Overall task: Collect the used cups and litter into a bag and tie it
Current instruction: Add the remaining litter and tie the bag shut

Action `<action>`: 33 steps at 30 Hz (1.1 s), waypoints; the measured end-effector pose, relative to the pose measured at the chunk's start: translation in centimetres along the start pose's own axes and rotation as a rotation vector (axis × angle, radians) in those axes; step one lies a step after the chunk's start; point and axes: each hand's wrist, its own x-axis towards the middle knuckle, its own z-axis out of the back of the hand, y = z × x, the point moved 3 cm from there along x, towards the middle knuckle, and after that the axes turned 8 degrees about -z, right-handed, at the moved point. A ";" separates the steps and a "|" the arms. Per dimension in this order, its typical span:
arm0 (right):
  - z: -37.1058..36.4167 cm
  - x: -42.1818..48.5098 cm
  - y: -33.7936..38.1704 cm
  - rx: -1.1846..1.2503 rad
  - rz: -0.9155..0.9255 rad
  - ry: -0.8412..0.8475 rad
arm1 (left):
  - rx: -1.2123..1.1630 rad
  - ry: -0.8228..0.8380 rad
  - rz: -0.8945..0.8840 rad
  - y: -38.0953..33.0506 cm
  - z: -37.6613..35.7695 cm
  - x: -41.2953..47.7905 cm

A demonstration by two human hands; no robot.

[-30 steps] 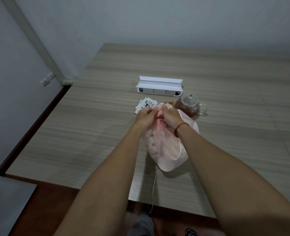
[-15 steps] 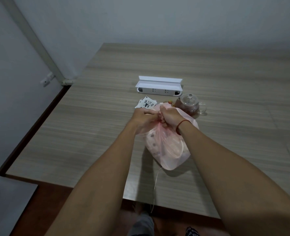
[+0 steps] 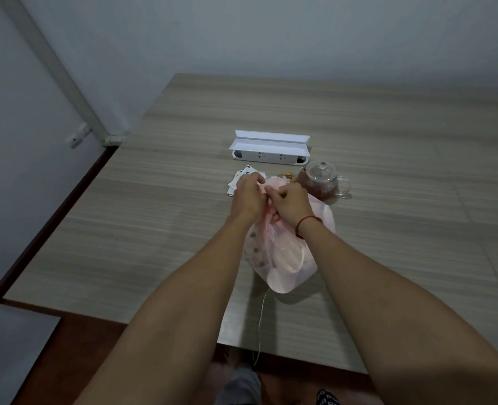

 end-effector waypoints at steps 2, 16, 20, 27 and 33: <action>0.2 -0.6 0.4 0.061 0.010 0.047 | 0.022 -0.002 0.017 0.1 0.3 0.1; 0.9 -0.2 -0.8 0.180 -0.017 -0.038 | -0.692 0.346 0.388 1.2 2.4 -1.2; 1.6 0.3 -1.7 -0.036 -0.022 -0.143 | -0.755 0.172 0.462 2.4 2.1 -1.8; 2.9 -0.2 -3.2 -0.232 -0.100 -0.161 | -0.588 -0.035 0.429 3.9 2.1 -2.3; 4.2 -1.1 -4.8 -0.054 -0.150 -0.222 | -0.687 -0.209 0.567 3.9 1.6 -4.6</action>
